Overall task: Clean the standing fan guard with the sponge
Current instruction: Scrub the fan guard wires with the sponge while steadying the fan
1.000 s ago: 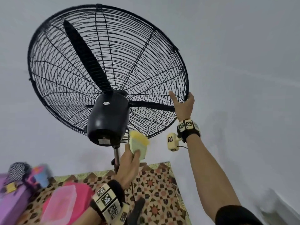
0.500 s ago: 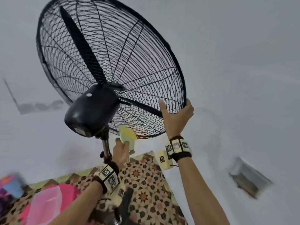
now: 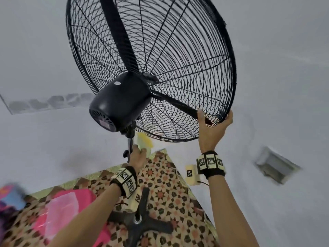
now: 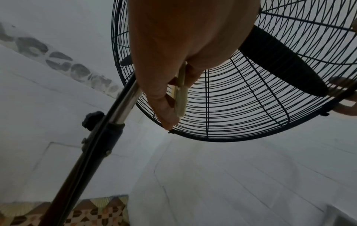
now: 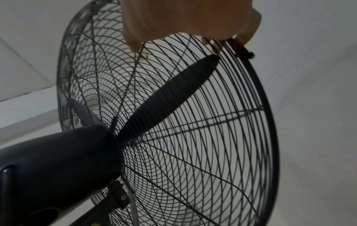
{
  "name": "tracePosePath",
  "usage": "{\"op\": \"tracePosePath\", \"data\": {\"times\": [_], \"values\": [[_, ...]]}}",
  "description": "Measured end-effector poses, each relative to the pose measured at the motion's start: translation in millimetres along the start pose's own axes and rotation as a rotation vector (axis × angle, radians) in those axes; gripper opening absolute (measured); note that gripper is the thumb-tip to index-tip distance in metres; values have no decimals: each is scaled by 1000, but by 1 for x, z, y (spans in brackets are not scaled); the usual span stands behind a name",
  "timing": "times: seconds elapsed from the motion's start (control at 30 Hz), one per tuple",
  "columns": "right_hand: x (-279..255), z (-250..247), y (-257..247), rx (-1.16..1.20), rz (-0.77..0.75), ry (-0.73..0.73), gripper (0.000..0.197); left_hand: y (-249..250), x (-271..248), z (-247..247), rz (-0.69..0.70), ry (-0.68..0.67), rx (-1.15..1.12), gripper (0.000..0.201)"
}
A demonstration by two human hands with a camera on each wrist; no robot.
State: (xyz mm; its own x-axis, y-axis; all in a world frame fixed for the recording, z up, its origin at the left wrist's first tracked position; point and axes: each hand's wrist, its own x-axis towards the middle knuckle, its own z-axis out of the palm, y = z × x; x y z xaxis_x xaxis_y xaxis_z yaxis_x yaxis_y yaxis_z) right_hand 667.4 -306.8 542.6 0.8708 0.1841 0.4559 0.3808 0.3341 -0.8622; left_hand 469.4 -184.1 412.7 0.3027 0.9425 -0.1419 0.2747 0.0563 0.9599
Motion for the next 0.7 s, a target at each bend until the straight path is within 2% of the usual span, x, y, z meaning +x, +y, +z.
{"op": "tracePosePath", "data": {"times": [0.1,0.23,0.3,0.4,0.47,0.53,0.6,0.67,0.7], "values": [[-12,1,12,6,46,3,105,-12,14,6,23,-25,89,40],[-21,2,35,1,165,-5,106,-33,30,23,-80,2,107,48],[-20,2,46,7,171,-9,105,-44,45,28,-135,40,63,45],[-21,6,60,46,189,-23,99,-60,64,40,-298,57,-23,42],[-21,13,66,52,182,-9,100,-94,101,58,-375,73,-159,39],[-19,19,77,96,181,4,106,-121,133,71,-395,104,-171,35],[-17,24,89,133,198,-2,113,-122,141,75,-393,113,-134,25],[-21,28,101,137,279,-45,116,-108,133,78,-398,100,-98,13],[-23,29,109,137,318,-67,115,-86,120,76,-381,107,-88,19]]}}
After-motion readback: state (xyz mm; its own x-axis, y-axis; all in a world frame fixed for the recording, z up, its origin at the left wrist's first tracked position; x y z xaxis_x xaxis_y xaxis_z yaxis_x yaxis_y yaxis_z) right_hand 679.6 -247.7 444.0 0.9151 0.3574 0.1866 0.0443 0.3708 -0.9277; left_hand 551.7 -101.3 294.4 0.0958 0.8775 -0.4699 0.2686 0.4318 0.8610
